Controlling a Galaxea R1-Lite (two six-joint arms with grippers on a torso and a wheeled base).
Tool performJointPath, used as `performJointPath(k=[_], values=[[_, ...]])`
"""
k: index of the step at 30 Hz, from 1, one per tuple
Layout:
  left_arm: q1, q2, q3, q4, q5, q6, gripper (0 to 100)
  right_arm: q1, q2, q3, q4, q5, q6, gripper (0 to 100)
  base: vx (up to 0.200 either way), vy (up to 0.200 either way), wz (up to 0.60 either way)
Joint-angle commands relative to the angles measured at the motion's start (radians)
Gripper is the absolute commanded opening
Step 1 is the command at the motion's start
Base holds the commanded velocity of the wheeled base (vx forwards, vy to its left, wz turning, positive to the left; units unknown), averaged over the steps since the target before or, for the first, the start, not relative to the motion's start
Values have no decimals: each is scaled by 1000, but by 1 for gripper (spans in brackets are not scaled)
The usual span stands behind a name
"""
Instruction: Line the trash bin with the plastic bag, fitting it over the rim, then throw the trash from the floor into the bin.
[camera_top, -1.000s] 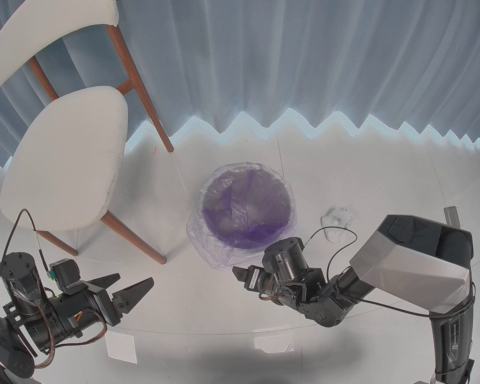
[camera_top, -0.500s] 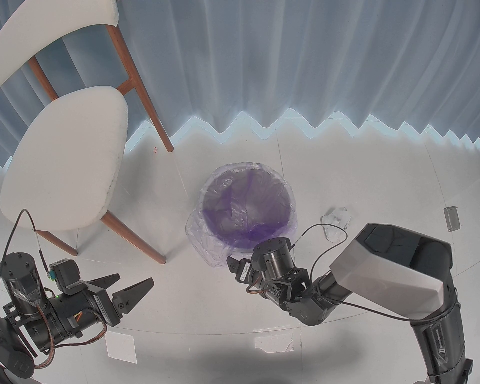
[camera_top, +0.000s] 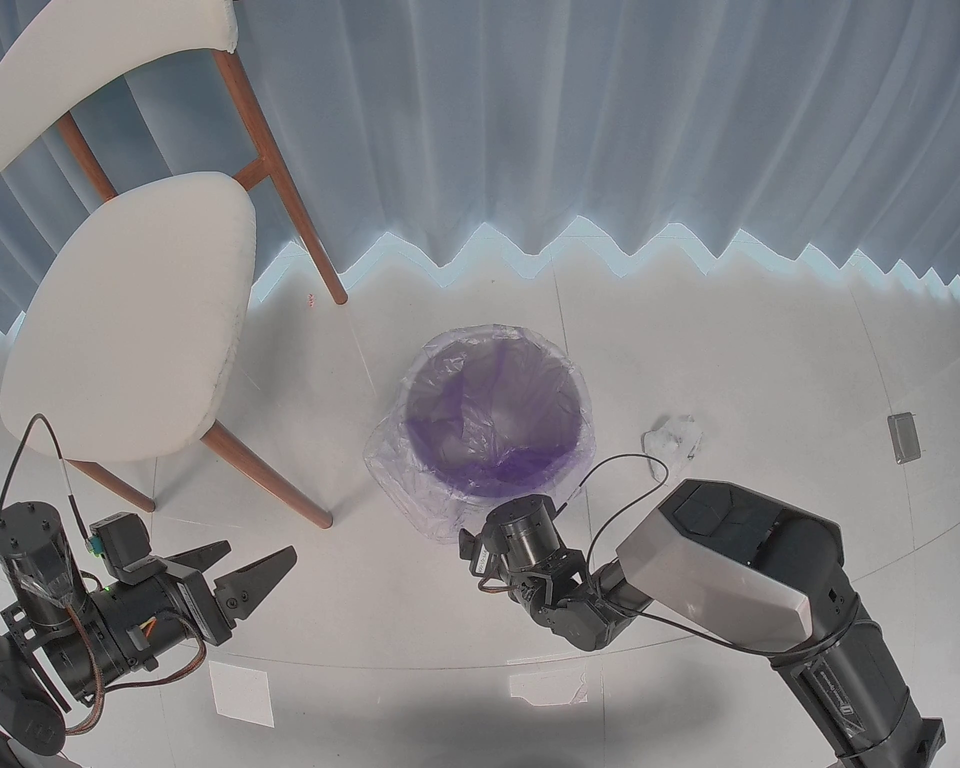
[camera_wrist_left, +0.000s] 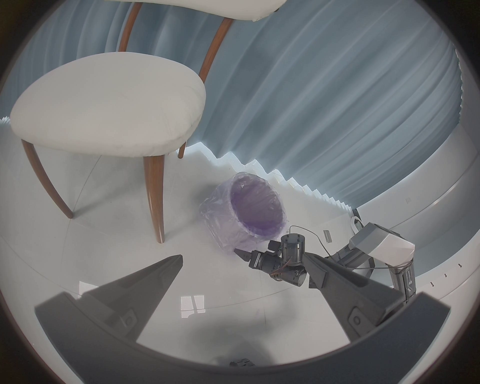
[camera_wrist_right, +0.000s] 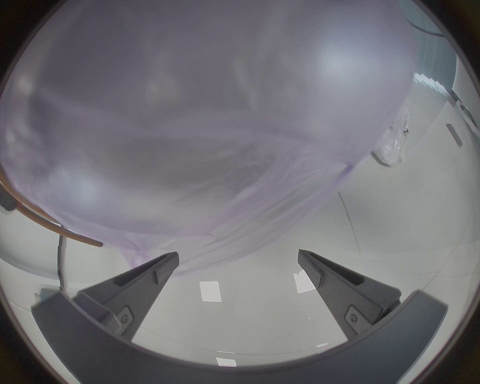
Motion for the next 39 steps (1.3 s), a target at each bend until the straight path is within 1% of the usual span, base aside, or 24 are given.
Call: performJointPath(k=[1,7,11,13,17,19,21,22,23,24,28,31,34,35,36,38,39], values=[[15,-17,4,0,0,-1,100,-7,21,-26,37,-6,1,100,0,0,0],[23,-36,5,0,0,-1,100,-30,16,-26,74,-11,10,100,0,0,0],[23,-55,30,0,-2,3,100,-41,7,-39,144,-11,42,100,0,0,0],[20,-65,45,0,-2,7,100,-41,-5,-19,149,-17,48,100,0,0,0],[14,-66,54,0,-2,24,100,-26,-134,110,120,-20,106,100,0,0,0],[12,-63,48,0,-2,26,100,-3,-222,181,105,-20,133,100,0,0,0],[9,-59,44,0,-2,24,100,14,-331,273,101,-19,149,100,0,0,0],[9,-59,42,0,-2,24,100,14,-338,281,101,-19,151,100,0,0,0],[6,-49,28,0,-3,24,100,33,-443,373,101,-19,174,100,0,0,0],[0,-46,22,0,-3,22,100,37,-475,403,101,-19,182,100,0,0,0],[-80,14,-27,5,-17,10,100,40,-716,633,100,-13,221,100,0,0,0],[-117,89,-71,3,-18,9,100,19,-825,745,100,1,223,100,0,0,0],[-131,142,-107,0,-15,7,100,-24,-872,781,100,15,218,100,0,0,0],[-131,142,-107,0,-15,7,100,-24,-872,781,100,15,218,100,0,0,0],[-134,150,-124,0,-14,7,100,-52,-877,759,100,17,215,100,0,0,0],[-134,150,-122,0,-9,6,100,-61,-871,738,101,17,215,100,0,0,0],[-121,147,-105,2,-9,7,100,-66,-848,685,111,32,217,100,0,0,0]])
